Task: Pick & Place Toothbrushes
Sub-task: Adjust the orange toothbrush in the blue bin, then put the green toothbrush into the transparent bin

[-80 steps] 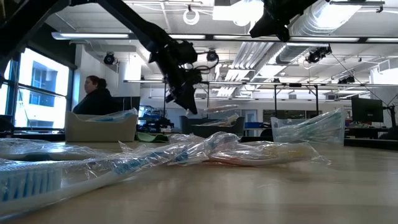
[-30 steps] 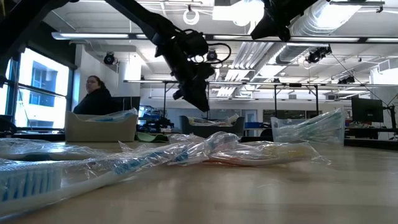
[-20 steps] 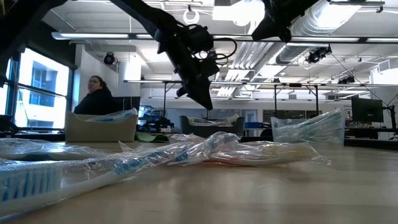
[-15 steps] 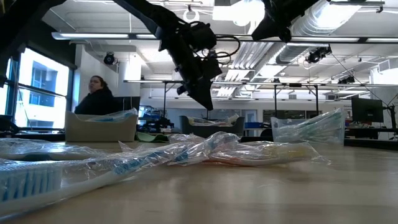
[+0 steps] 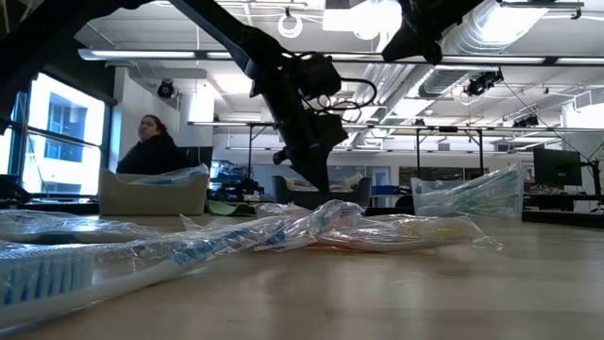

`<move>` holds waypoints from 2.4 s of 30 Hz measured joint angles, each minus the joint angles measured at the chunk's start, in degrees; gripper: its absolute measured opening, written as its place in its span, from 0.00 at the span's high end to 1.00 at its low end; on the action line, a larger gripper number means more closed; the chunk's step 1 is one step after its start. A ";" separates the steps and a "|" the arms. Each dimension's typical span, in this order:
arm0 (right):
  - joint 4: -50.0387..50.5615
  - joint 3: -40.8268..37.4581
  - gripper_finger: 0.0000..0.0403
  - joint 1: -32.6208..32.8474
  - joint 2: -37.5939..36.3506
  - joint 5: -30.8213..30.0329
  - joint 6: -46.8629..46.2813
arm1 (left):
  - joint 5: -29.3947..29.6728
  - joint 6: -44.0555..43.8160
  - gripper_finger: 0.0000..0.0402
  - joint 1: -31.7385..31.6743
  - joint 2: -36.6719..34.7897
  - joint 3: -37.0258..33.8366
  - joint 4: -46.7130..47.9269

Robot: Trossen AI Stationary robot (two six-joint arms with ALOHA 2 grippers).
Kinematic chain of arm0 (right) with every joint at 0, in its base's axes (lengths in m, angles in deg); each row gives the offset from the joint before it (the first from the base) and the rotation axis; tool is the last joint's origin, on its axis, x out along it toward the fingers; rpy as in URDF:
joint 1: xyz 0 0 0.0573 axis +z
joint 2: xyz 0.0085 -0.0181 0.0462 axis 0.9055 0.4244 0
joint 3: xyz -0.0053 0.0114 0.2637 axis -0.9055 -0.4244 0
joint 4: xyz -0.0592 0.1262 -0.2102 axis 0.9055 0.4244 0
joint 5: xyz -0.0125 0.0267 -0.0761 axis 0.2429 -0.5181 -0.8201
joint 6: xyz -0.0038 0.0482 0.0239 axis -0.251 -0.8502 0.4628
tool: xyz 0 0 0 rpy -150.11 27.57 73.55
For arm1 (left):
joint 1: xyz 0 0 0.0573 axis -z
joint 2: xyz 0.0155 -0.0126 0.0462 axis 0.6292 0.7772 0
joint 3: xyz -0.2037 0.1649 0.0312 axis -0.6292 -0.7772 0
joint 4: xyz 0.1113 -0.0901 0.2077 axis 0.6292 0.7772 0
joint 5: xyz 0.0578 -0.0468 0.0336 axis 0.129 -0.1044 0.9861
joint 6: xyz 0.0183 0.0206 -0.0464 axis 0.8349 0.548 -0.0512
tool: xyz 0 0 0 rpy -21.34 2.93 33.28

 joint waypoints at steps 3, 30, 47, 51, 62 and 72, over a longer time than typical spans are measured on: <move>0.04 0.00 0.85 0.00 0.00 0.00 0.00 | 0.66 -0.15 1.00 0.58 0.97 0.08 -1.65; 0.30 0.00 0.85 -0.02 0.00 -0.02 0.00 | 9.64 0.21 1.00 1.95 4.41 0.01 -13.63; 1.53 0.00 0.85 -0.02 0.00 -0.02 0.00 | 14.84 0.74 1.00 1.49 4.40 0.01 -16.78; 1.53 0.00 0.85 -0.02 0.00 -0.02 0.00 | 15.24 2.72 1.00 1.49 4.40 0.01 -19.55; 1.58 0.00 0.85 0.00 0.00 -0.03 0.00 | 15.29 4.76 1.00 -1.58 4.38 0.01 -23.24; 1.66 0.00 0.85 0.00 0.00 -0.02 -0.02 | 8.46 4.55 1.00 -4.65 4.34 0.01 -23.49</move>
